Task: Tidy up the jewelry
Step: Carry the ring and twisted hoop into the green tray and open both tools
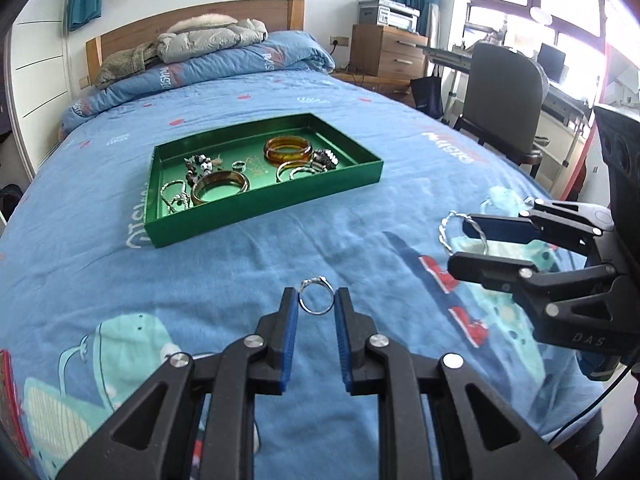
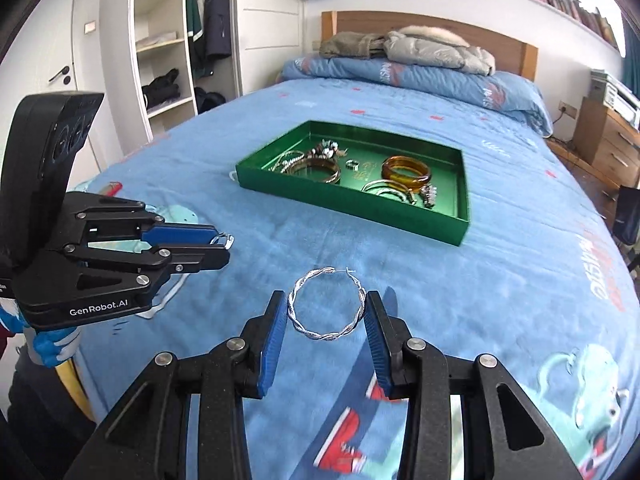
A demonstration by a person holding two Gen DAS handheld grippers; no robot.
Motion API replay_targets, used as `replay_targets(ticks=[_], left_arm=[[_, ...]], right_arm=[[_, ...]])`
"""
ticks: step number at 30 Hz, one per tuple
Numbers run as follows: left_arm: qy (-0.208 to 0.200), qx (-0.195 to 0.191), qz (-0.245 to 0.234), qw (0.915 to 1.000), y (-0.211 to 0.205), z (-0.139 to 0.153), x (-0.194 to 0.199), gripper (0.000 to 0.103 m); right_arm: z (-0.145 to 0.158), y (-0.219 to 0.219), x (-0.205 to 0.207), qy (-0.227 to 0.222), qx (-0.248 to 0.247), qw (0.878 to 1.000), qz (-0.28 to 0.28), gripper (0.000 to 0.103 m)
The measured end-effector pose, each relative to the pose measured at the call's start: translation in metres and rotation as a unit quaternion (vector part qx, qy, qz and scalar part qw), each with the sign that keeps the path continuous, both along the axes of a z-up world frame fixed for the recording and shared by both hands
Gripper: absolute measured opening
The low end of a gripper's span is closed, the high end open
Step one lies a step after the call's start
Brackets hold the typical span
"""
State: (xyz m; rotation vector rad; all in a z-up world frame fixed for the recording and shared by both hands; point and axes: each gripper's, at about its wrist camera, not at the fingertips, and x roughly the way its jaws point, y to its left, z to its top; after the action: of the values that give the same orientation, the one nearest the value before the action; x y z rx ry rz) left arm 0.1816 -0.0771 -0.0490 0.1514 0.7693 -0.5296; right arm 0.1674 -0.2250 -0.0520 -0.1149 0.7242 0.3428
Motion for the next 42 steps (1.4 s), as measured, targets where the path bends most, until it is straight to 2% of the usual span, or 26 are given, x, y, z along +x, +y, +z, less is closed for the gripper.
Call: replay_targets(ticks=[9, 20, 27, 33, 42], left_arm=[[-0.032, -0.033, 0.033, 0.9984, 0.033, 0.049, -0.039, 0.017], [-0.074, -0.046, 0.072, 0.9936, 0.070, 0.098, -0.056, 0.017], [-0.088, -0.051, 0.081, 0.9915, 0.074, 0.122, -0.045, 0.017], [-0.093, -0.046, 0.079, 0.9915, 0.065, 0.132, -0.028, 0.017], [-0.077, -0.030, 0.080, 0.9934, 0.049, 0.119, 0.020, 0.017]], right_arm=[[0.043, -0.005, -0.051, -0.047, 0.004, 0.999, -0.021, 0.039], [0.089, 0.001, -0.072, -0.099, 0.002, 0.995, -0.022, 0.039], [0.115, -0.003, -0.073, -0.124, 0.005, 0.992, -0.026, 0.039], [0.122, -0.014, -0.059, -0.133, 0.009, 0.991, -0.032, 0.039], [0.115, -0.025, -0.015, -0.125, 0.013, 0.991, -0.040, 0.039]])
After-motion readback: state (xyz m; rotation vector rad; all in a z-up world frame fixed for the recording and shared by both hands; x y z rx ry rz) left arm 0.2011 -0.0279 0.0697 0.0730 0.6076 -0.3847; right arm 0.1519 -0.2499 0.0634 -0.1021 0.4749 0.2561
